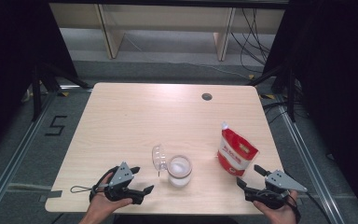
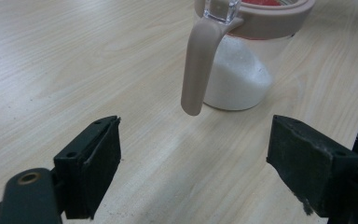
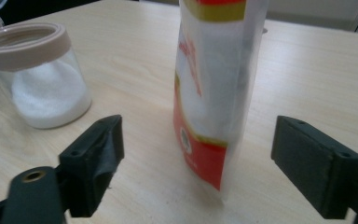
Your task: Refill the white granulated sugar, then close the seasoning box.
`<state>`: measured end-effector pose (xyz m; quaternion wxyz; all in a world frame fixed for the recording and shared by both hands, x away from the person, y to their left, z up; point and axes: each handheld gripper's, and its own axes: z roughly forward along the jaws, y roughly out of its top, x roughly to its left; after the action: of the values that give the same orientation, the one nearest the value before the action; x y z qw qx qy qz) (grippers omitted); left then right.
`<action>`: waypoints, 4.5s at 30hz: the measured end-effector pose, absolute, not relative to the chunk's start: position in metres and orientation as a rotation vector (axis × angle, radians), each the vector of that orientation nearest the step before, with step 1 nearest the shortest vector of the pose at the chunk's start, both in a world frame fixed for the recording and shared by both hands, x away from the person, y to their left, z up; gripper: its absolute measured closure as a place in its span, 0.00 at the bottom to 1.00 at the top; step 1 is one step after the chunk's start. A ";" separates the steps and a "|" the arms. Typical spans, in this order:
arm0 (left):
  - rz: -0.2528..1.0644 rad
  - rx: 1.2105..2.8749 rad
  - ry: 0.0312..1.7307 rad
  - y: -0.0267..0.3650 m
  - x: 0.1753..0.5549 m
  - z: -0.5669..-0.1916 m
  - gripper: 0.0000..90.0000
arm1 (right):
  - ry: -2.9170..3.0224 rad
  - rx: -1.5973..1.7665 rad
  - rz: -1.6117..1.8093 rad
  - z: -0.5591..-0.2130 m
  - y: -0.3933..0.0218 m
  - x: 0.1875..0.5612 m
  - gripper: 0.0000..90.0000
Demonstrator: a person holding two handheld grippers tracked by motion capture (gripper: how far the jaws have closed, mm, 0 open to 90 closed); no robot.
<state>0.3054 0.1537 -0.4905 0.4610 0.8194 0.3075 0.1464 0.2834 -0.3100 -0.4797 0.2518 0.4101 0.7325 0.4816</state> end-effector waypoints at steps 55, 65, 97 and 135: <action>0.385 1.944 0.781 0.147 0.305 -0.470 0.96 | 2.061 1.118 1.265 -0.482 -0.301 0.278 0.18; 0.397 1.941 0.732 0.136 0.306 -0.459 0.99 | 2.058 1.161 1.268 -0.481 -0.300 0.276 0.18; 0.422 1.935 0.696 0.126 0.309 -0.449 0.99 | 2.070 1.115 1.261 -0.482 -0.300 0.278 0.19; 0.420 1.927 0.661 0.119 0.307 -0.444 0.91 | 2.079 1.113 1.269 -0.483 -0.299 0.278 0.19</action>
<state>0.3066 0.1194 -0.4437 0.5064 0.7989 0.2739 0.1740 0.2785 -0.2994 -0.4827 0.2299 0.4046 0.7555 0.4611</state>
